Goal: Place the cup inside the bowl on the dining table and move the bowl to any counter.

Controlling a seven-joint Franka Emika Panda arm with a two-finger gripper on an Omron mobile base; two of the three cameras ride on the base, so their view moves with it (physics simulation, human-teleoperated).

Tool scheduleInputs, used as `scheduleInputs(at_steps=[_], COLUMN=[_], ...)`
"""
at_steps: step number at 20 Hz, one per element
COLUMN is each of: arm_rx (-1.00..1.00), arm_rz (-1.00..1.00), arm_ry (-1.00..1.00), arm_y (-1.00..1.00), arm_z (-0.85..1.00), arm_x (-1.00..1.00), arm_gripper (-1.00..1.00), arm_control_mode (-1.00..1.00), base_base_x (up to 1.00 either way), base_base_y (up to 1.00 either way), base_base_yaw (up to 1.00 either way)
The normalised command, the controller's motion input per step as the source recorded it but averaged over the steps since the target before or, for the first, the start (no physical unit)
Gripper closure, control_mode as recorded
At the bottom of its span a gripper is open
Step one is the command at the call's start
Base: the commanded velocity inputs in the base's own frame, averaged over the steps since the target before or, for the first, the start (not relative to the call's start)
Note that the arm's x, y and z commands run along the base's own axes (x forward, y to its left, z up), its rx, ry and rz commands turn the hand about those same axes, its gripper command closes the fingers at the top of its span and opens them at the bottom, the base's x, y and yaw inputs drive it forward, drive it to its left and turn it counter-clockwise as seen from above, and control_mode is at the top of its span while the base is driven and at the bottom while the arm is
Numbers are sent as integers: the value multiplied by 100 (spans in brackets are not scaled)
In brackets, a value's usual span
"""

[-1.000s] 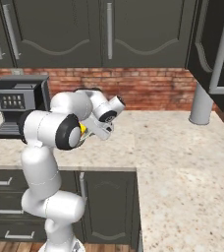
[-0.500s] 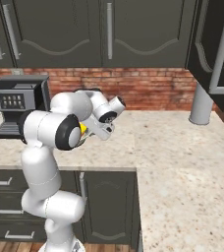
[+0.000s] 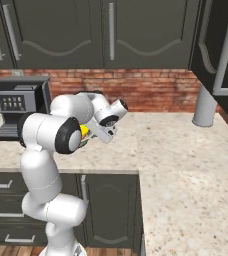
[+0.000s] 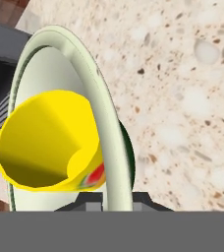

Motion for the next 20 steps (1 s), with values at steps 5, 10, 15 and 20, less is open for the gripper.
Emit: scheduleInputs(at_steps=[5, 10, 15, 20], arm_rx=[0, 0, 0, 0], arm_rz=[-10, -11, -10, -7], arm_ry=[0, 0, -1, -3], arm_y=[0, 0, 0, 1], arm_z=[-3, -9, -21, -22], arm_x=[9, 10, 6, 0], arm_gripper=[100, 100, 100, 100], arm_control_mode=[-100, -100, -100, -100], base_base_x=[0, 0, 0, 0], base_base_y=[0, 0, 0, 0], base_base_yaw=[0, 0, 0, 0])
